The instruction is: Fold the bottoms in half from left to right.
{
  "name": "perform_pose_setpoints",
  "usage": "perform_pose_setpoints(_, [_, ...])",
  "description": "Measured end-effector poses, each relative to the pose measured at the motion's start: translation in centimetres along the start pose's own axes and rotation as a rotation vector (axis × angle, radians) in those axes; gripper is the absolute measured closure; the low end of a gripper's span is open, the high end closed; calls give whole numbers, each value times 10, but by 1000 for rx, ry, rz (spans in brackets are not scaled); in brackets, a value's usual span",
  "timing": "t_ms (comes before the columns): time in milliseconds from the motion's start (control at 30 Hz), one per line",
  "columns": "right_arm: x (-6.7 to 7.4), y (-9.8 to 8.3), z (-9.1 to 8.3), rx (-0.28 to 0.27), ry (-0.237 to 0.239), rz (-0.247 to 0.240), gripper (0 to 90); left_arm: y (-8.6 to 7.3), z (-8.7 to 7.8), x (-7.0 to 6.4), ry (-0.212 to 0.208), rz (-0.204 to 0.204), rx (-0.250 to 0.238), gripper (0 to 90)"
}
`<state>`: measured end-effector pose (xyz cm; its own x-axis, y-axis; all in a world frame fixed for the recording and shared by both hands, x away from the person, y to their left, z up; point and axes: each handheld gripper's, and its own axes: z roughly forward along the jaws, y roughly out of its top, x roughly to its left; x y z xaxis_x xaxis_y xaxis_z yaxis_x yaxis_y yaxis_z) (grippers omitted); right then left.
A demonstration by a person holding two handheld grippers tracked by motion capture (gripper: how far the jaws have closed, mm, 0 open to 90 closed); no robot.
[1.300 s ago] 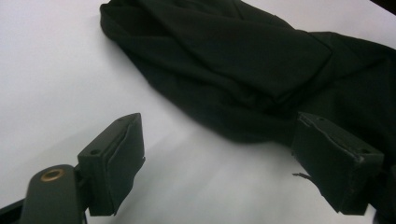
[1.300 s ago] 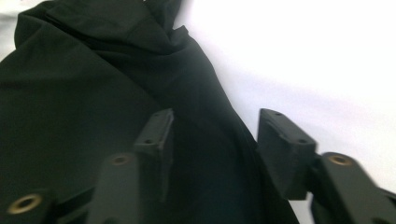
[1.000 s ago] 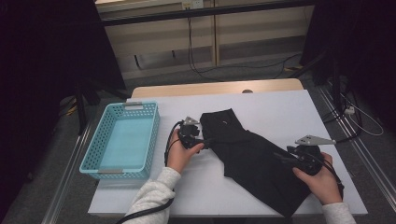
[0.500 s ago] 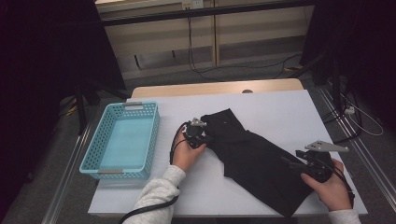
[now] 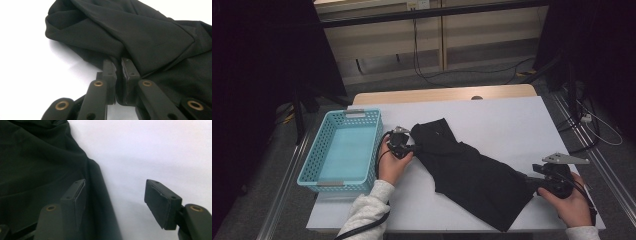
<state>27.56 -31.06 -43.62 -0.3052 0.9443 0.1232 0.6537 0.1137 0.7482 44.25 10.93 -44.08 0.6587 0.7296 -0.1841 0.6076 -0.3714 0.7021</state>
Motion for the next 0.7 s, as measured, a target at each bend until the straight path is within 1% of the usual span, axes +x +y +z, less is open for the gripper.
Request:
perform_pose_setpoints(33, [3, 0, -1, -1, 22, -19, 419, 1, 0, -1, 0, 10, 0, 801])
perform_pose_setpoints(67, [6, 0, -1, -3, 40, -33, 422, 1, 0, -2, 2, 13, -8, 774])
perform_pose_setpoints(100, [9, 0, -1, 1, 41, -46, 444, 2, -1, -3, -2, 16, -12, 740])
perform_pose_setpoints(167, [15, -1, -2, 10, 40, -77, 512, 3, -3, -4, 3, 29, -26, 654])
perform_pose_setpoints(200, [17, -1, -2, 16, 43, -80, 564, 3, -4, -4, 5, 24, -36, 599])
perform_pose_setpoints(233, [19, -2, -3, 27, 47, -80, 630, 3, -4, -4, 10, 29, -39, 555])
perform_pose_setpoints(300, [20, -5, -3, 56, 38, -81, 714, 2, -4, -5, 17, 26, -42, 485])
perform_pose_setpoints(333, [19, -7, -2, 70, 32, -85, 719, 2, -5, -5, 20, 27, -43, 456])
perform_pose_setpoints(433, [17, -12, 4, 103, 41, -67, 716, 2, -4, -4, 39, 35, -30, 354])
perform_pose_setpoints(467, [17, -13, 6, 122, 44, -64, 718, 2, -4, -4, 44, 36, -27, 321])
perform_pose_setpoints(500, [18, -14, 8, 115, 42, -67, 758, 2, -4, -4, 46, 37, -28, 301])
perform_pose_setpoints(533, [19, -13, 8, 123, 47, -68, 869, 2, -3, -4, 47, 38, -27, 286])
perform_pose_setpoints(567, [20, -11, 8, 132, 53, -79, 900, 2, -3, -4, 48, 40, -23, 274])
perform_pose_setpoints(633, [23, -9, 8, 149, 50, -105, 900, 2, -2, -4, 48, 44, -22, 267])
perform_pose_setpoints(667, [23, -8, 7, 149, 44, -114, 900, 2, -2, -5, 46, 44, -21, 267])
perform_pose_setpoints(700, [23, -6, 6, 138, 40, -118, 900, 2, -2, -5, 47, 46, -22, 267])
